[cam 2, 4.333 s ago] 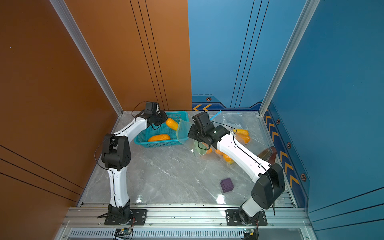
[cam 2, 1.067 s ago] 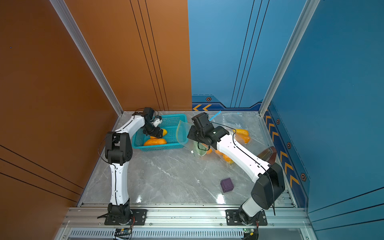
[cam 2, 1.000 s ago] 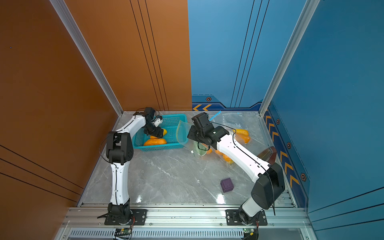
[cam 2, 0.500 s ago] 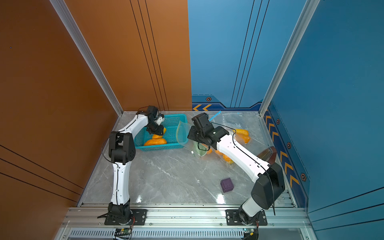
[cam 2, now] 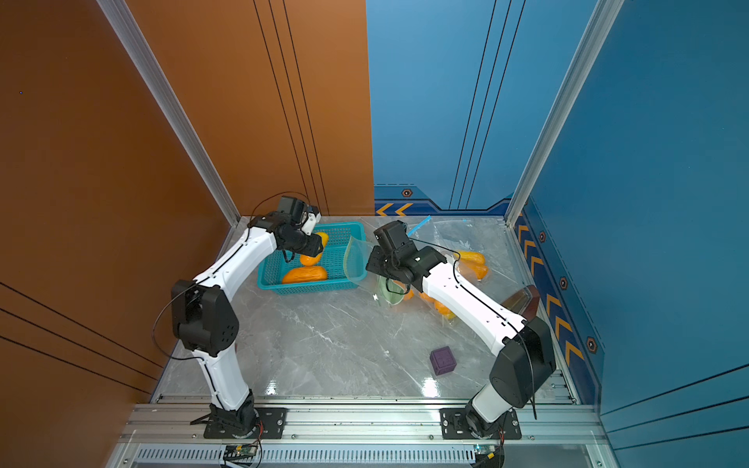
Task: Place the mango in a zip-top bag and seal the zipper
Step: Pick up the mango from the basket, then place the mango in the zipper food storage bag.
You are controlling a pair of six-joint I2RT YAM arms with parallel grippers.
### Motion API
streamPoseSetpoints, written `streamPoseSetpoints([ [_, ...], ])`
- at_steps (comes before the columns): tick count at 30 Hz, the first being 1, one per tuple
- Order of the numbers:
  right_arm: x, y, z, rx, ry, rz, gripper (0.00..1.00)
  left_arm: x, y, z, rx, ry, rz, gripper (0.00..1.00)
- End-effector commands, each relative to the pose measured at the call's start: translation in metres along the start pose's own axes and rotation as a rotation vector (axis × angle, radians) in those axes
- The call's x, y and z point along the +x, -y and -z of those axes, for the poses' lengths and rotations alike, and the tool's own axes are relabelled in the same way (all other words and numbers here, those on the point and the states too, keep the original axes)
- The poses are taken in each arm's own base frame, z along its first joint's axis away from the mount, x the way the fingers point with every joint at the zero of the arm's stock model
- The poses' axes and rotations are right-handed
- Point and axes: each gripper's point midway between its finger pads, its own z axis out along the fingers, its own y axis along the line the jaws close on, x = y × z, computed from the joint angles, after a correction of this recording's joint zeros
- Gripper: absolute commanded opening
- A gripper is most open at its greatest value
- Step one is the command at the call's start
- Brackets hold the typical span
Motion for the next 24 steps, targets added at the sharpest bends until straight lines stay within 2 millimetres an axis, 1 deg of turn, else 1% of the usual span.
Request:
streamPoseSetpoints([
  [1,-0.006,0.002,0.001,-0.011,0.021,0.003,0.00,-0.003,0.007,0.028,-0.010,0.103,0.056,0.21],
  [5,-0.006,0.000,0.000,-0.038,0.011,-0.009,0.00,0.000,0.019,0.061,0.030,0.246,0.130,0.21],
  [8,-0.008,-0.003,-0.001,-0.064,0.003,-0.020,0.00,-0.004,0.026,0.091,0.071,0.401,0.218,0.22],
  [10,-0.009,-0.004,-0.001,-0.075,-0.001,-0.024,0.00,-0.011,0.030,0.109,0.131,0.533,0.309,0.24],
  [12,-0.010,-0.006,0.001,-0.086,0.000,-0.029,0.00,-0.021,0.038,0.131,0.233,0.690,0.398,0.27],
  [13,-0.010,-0.006,0.001,-0.089,-0.001,-0.031,0.00,-0.018,0.041,0.134,0.267,0.738,0.444,0.28],
  [16,-0.012,-0.008,0.004,-0.099,0.003,-0.034,0.00,-0.025,0.064,0.157,0.293,0.850,0.441,0.28],
  [17,-0.012,-0.008,0.005,-0.101,0.004,-0.035,0.00,-0.027,0.074,0.164,0.294,0.876,0.423,0.28],
  [20,-0.014,-0.010,0.009,-0.109,0.011,-0.038,0.00,-0.038,0.094,0.179,0.342,0.953,0.436,0.28],
  [22,-0.015,-0.011,0.012,-0.114,0.016,-0.044,0.00,-0.044,0.105,0.180,0.376,0.973,0.454,0.29],
  [24,-0.016,-0.011,0.015,-0.117,0.023,-0.046,0.00,-0.049,0.113,0.176,0.406,0.970,0.483,0.30],
])
